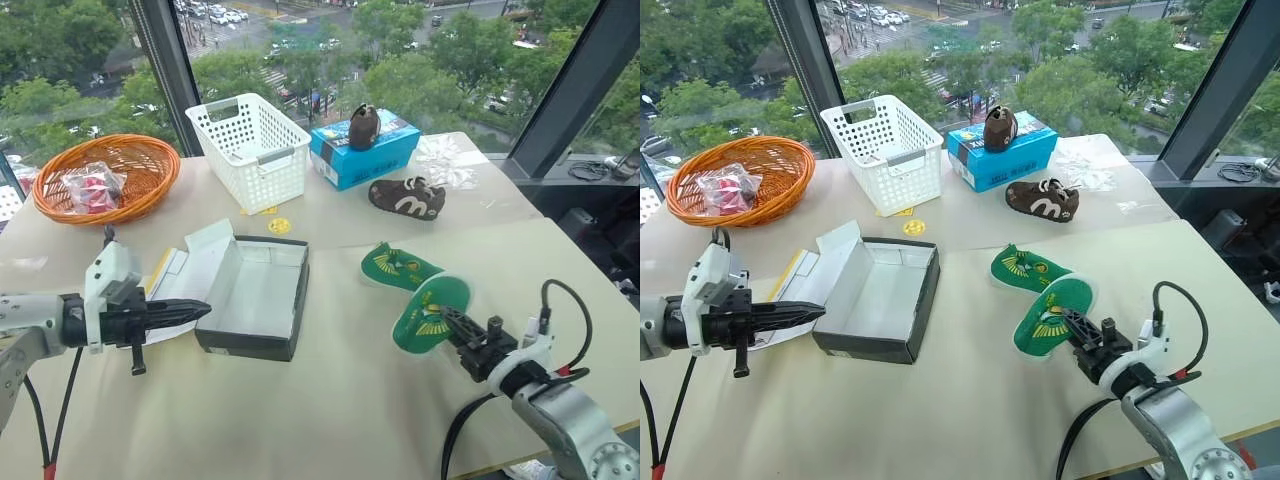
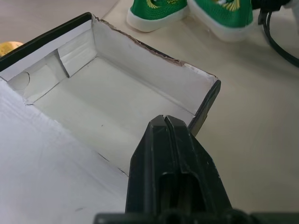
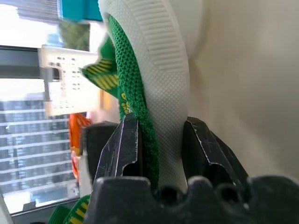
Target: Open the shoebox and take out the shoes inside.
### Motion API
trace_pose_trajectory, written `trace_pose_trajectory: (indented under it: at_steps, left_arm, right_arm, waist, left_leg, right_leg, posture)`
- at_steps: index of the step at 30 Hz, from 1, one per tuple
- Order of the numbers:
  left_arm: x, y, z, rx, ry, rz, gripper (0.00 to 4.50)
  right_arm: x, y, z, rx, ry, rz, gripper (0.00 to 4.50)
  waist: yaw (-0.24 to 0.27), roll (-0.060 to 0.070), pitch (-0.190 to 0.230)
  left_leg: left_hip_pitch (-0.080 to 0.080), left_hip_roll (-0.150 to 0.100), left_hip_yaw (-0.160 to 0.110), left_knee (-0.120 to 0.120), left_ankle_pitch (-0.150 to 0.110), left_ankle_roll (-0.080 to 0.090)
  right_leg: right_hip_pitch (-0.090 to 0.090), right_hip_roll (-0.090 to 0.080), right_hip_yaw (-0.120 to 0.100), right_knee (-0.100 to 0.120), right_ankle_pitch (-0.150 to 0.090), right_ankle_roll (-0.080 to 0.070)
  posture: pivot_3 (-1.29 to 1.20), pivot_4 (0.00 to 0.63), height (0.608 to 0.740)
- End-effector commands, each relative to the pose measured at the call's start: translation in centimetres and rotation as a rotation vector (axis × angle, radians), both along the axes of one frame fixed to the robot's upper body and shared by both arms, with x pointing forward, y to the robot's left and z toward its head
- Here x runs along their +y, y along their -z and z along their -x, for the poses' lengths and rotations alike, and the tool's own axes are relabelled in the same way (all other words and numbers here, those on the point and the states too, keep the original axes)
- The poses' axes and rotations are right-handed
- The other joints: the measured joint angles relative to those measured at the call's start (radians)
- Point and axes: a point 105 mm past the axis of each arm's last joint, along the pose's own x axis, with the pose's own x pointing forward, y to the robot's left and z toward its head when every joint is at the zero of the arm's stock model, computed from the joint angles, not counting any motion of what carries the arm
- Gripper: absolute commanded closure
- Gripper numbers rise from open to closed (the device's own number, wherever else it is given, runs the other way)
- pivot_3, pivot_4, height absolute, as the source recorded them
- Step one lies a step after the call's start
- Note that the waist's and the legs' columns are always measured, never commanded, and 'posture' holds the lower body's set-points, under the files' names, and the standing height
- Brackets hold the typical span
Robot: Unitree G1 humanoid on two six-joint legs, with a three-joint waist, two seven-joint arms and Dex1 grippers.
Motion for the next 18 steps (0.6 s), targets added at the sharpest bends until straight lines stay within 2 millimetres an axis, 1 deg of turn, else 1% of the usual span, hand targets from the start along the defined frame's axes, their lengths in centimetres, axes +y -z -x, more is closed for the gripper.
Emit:
trace_pose_trajectory:
  at_steps: [1,5,8,13,18]
  left_arm:
    - [-0.1,-1.0,0.0,-0.038,0.009,-0.014,4.50]
    - [-0.2,-0.9,0.1,-0.039,0.015,-0.011,4.50]
    - [-0.4,-0.8,0.3,-0.037,0.017,-0.008,4.50]
    - [-0.4,-0.8,0.4,-0.037,0.006,-0.006,4.50]
    - [-0.4,-0.9,0.5,-0.038,0.002,-0.008,4.50]
  right_arm:
    - [0.6,-0.6,0.5,-0.044,-0.080,0.011,3.29]
    - [-0.4,0.9,0.4,0.036,-0.086,0.035,3.29]
    - [-0.7,1.5,0.2,0.065,-0.079,0.035,3.29]
    - [-1.0,2.9,-0.4,0.145,-0.042,0.014,3.29]
    - [-2.3,3.6,-2.0,0.181,0.052,-0.017,3.29]
  waist:
    - [0.001,0.000,0.000]
    - [0.006,0.000,0.000]
    - [0.011,0.000,0.000]
    - [0.010,-0.001,0.000]
    - [0.009,-0.002,-0.001]
  left_leg:
    - [0.000,0.000,0.000,0.000,0.000,0.000]
    - [-0.002,0.000,0.001,0.000,-0.001,0.002]
    - [-0.001,-0.001,0.001,0.000,-0.001,0.003]
    - [-0.001,0.000,0.001,0.000,-0.002,0.003]
    - [0.004,0.000,0.002,0.001,-0.002,0.003]
  right_leg:
    - [0.000,0.000,0.000,-0.001,0.000,0.000]
    - [0.001,0.000,0.001,-0.003,0.001,0.002]
    - [0.001,0.000,0.001,-0.004,0.001,0.002]
    - [0.003,0.000,0.002,-0.004,0.001,0.002]
    - [0.008,0.004,0.008,-0.005,0.002,0.003]
  posture:
    - [0.00,0.150,0.731]
    - [0.00,0.150,0.731]
    - [0.00,0.150,0.731]
    - [0.00,0.150,0.731]
    - [0.00,0.150,0.731]
